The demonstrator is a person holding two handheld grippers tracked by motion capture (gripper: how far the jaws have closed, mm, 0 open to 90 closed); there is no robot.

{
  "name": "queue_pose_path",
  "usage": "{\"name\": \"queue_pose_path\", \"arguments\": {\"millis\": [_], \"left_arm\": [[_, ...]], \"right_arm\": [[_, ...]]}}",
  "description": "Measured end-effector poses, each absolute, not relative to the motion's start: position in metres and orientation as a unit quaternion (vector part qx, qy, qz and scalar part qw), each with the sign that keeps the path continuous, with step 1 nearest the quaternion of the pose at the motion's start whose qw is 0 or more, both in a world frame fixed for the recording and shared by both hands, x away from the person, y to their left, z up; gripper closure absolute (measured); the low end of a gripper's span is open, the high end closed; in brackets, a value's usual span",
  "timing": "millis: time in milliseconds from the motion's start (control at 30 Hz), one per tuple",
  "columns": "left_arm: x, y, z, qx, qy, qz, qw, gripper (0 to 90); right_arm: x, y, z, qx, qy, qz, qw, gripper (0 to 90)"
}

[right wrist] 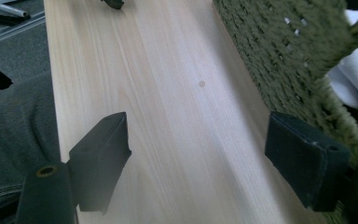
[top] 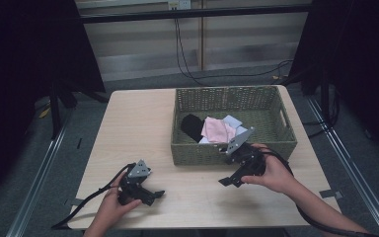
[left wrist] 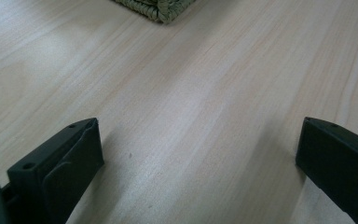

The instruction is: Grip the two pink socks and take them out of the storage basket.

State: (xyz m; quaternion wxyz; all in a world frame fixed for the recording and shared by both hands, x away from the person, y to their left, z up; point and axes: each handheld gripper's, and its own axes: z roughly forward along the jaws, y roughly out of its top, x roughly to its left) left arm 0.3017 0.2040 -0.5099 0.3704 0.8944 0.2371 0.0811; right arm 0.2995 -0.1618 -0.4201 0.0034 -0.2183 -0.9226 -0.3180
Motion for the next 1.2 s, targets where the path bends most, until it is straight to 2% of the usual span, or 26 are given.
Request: {"name": "queue_pose_path", "arguments": {"millis": [200,800,1200], "left_arm": [[0.302,0.204,-0.510,0.894,0.237,0.081,0.371,0.0],[0.302,0.204,-0.510,0.894,0.238,0.081,0.370,0.0],[0.302,0.204,-0.510,0.894,0.237,0.081,0.371,0.0]], "right_arm": [[0.305,-0.163,-0.402,-0.218,-0.928,-0.302,0.011,22.0],[0.325,-0.165,-0.366,-0.218,-0.935,-0.278,-0.009,23.9],[0.367,-0.177,-0.351,-0.265,-0.918,-0.294,-0.027,27.8]]}}
